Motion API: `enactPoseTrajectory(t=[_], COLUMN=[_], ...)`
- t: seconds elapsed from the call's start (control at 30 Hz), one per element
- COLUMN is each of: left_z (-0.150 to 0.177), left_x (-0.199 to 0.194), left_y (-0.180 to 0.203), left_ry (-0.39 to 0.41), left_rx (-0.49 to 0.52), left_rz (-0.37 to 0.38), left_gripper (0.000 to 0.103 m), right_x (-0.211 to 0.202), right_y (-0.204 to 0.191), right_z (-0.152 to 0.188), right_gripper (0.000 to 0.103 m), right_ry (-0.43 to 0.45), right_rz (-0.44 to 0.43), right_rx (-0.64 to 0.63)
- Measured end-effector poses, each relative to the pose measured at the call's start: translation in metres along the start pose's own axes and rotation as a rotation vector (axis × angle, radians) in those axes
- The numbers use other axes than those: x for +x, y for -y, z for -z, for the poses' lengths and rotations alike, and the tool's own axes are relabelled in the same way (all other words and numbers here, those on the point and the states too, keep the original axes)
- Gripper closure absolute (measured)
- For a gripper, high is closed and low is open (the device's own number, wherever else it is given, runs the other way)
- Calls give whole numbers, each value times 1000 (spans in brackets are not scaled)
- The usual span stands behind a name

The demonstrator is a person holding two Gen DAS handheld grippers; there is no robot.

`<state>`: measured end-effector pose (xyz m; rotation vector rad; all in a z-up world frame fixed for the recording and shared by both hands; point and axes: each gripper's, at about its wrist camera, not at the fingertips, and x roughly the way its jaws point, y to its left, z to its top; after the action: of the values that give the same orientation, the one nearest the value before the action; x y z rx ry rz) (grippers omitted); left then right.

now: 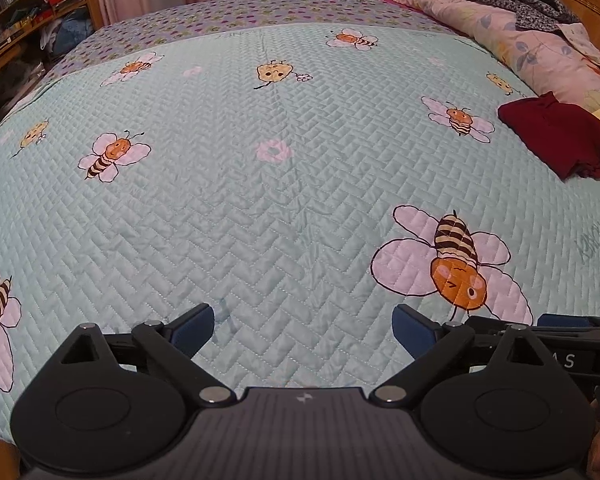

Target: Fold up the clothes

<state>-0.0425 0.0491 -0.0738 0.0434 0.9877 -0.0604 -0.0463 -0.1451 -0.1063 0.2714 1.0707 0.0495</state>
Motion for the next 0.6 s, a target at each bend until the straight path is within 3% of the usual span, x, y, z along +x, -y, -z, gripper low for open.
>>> enactPoseTrajectory(t=[0.13, 0.2, 0.27, 0.5, 0.6], left_z=[-2, -5, -7, -13, -13], left_x=[2, 1, -3, -20, -24], left_y=[1, 4, 8, 20, 22], left_ry=[-13, -9, 7, 88, 105], left_rx=[-3, 12, 43, 126, 138], left_rz=[-27, -78, -122, -238, -234], left_gripper=[6, 6, 1, 1, 1], right_x=[0, -1, 0, -1, 0], right_y=[0, 1, 2, 4, 5], right_z=[0, 0, -1, -2, -3], right_gripper=[12, 12, 12, 12, 12], right_ry=[1, 1, 1, 5, 1], right_rz=[-1, -1, -1, -1, -3], right_rx=[-1, 1, 5, 14, 17])
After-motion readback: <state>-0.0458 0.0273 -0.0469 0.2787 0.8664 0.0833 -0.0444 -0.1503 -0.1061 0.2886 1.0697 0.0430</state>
